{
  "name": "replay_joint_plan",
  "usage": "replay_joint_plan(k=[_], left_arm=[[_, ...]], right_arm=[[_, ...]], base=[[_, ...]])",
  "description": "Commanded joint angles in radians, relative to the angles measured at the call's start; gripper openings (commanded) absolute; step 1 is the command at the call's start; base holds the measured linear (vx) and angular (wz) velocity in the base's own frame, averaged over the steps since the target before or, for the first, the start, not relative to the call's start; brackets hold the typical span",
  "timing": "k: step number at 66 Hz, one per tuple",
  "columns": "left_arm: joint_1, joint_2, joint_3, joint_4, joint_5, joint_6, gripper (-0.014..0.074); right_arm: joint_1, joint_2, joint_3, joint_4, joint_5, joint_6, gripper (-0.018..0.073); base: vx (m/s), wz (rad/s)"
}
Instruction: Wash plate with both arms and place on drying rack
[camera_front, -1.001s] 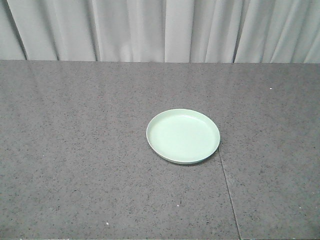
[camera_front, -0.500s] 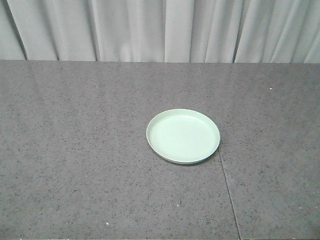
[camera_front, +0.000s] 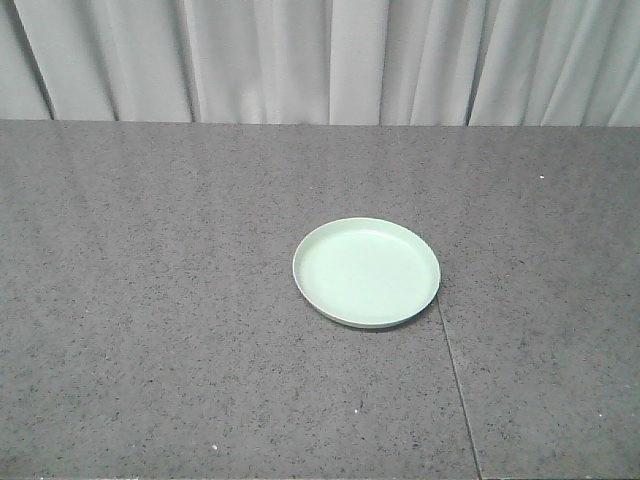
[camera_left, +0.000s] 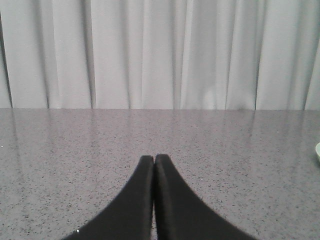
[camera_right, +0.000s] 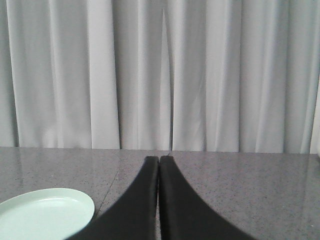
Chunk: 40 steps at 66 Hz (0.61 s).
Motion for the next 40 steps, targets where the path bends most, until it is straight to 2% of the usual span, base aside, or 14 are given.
replay_joint_plan(k=[1,15,24,32,40], left_arm=[[-0.006,-0.014,-0.032,-0.001,-0.074,-0.002,-0.0006],[-0.006,-0.014,-0.032,-0.001,-0.074,-0.002,-0.0006],[-0.006,-0.014,-0.032,-0.001,-0.074,-0.002,-0.0006],[-0.006,-0.014,-0.032,-0.001,-0.074,-0.002,-0.0006],[-0.006,-0.014,-0.032,-0.001,-0.074,-0.002,-0.0006]], right_arm=[[-0.006,0.099,-0.153,-0.004,0.063,-0.025,-0.0004],[-0.006,0.323,-0.374,-0.002,0.301,-0.057,-0.0004],[-0.006,0.408,-0.381,0.006,0.290,-0.052,-0.0004],[-0.006,0.452,-0.381,0.033,0.352,-0.045,-0.0004],[-0.006,0.498,-0.393,0.040,0.394,-0.089,-0.0004]], base=[[0.00,0.00],[0.00,0.00],[0.00,0.00],[0.00,0.00],[0.00,0.00]])
